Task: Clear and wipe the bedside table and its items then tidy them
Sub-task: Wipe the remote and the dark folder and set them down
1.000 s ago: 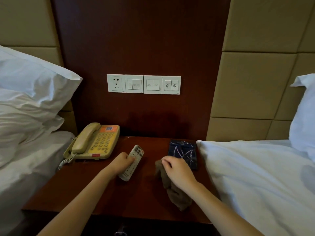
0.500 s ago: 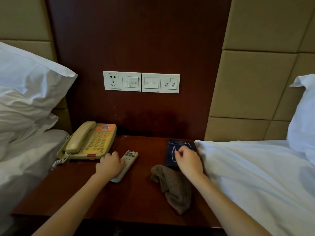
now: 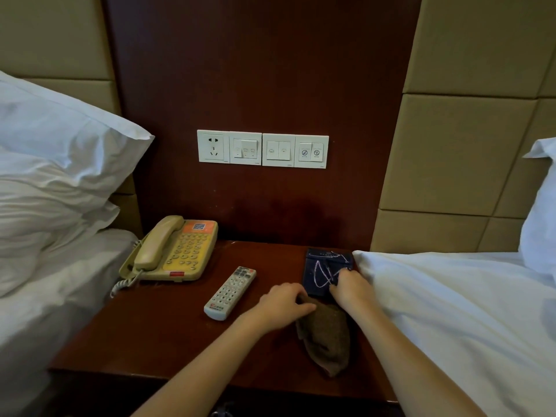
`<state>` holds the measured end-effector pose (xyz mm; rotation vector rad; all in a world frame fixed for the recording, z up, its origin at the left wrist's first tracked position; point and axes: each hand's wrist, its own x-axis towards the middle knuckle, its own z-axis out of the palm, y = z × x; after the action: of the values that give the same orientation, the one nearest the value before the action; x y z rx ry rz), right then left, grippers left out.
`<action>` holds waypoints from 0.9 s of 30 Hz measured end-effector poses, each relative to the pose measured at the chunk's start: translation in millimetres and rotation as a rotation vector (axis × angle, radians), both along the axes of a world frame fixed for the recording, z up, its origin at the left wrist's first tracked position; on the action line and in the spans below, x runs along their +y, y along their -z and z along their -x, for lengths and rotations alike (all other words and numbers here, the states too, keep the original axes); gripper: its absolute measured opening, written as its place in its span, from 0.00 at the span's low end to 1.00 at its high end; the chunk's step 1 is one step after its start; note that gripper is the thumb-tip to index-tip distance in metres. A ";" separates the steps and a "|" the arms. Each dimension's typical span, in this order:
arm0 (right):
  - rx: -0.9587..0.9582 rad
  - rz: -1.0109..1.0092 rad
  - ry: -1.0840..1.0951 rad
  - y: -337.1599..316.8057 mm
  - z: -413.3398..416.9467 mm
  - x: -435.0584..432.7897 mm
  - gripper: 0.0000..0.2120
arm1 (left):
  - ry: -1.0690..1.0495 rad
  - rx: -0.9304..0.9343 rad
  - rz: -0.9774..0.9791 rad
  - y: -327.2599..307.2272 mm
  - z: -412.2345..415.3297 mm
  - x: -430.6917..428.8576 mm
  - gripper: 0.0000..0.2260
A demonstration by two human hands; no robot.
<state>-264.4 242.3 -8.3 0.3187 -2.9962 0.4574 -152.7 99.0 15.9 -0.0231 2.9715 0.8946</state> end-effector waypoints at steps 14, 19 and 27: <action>-0.199 0.767 -0.193 -75.5 -48.0 -5.1 0.08 | -0.493 0.284 -0.885 -73.8 -38.3 -50.0 0.09; -0.238 0.929 -0.434 -108.9 -102.8 -40.3 0.06 | -0.481 0.183 -1.568 -97.1 -58.5 -59.4 0.17; 0.022 0.919 -0.516 -117.7 -144.5 -64.1 0.07 | -0.210 0.230 -1.406 -106.0 -96.9 -39.8 0.16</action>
<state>-119.8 178.2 109.4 0.9476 -2.2915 1.7274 -55.7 59.2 121.9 -0.1867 1.8098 2.8253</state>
